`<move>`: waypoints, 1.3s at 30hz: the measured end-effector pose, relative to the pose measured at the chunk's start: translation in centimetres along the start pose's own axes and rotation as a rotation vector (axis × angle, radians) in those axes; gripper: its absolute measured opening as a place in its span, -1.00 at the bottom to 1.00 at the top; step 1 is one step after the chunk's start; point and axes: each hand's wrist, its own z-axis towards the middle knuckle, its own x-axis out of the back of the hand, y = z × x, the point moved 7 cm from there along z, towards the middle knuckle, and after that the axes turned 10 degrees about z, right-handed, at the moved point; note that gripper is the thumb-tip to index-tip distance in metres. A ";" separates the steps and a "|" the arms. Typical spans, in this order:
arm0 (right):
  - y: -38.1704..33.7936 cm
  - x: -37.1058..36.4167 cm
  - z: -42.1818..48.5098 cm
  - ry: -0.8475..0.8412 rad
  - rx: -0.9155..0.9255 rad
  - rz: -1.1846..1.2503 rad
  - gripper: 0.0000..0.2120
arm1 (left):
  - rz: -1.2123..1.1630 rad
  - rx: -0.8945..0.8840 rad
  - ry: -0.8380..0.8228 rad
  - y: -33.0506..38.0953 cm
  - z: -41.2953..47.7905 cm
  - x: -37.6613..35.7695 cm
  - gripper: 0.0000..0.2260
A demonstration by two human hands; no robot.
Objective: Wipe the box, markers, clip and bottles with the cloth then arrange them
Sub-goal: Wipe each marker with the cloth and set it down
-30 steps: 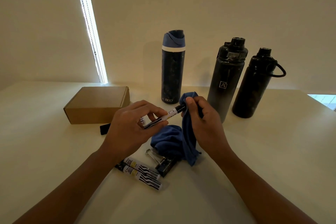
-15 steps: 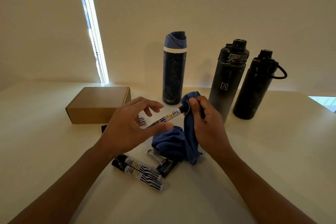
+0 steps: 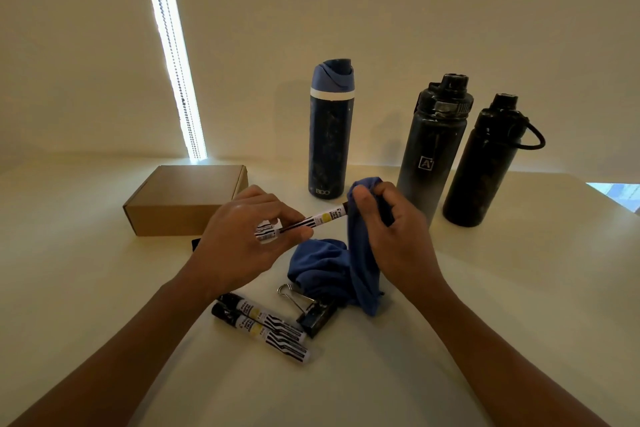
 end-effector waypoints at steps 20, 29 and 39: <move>-0.5 -2.0 -0.7 -0.211 -0.207 0.481 -0.71 | -0.201 0.245 0.017 -1.4 -0.4 -0.3 -0.75; -0.3 -2.1 -0.7 -0.119 -0.228 0.277 -0.69 | -0.237 0.164 -0.041 0.2 -0.5 -1.5 -0.72; -3.6 -0.7 -0.3 -0.146 -0.124 0.468 -0.73 | -0.014 0.046 -0.409 -0.3 -1.2 -4.9 -0.53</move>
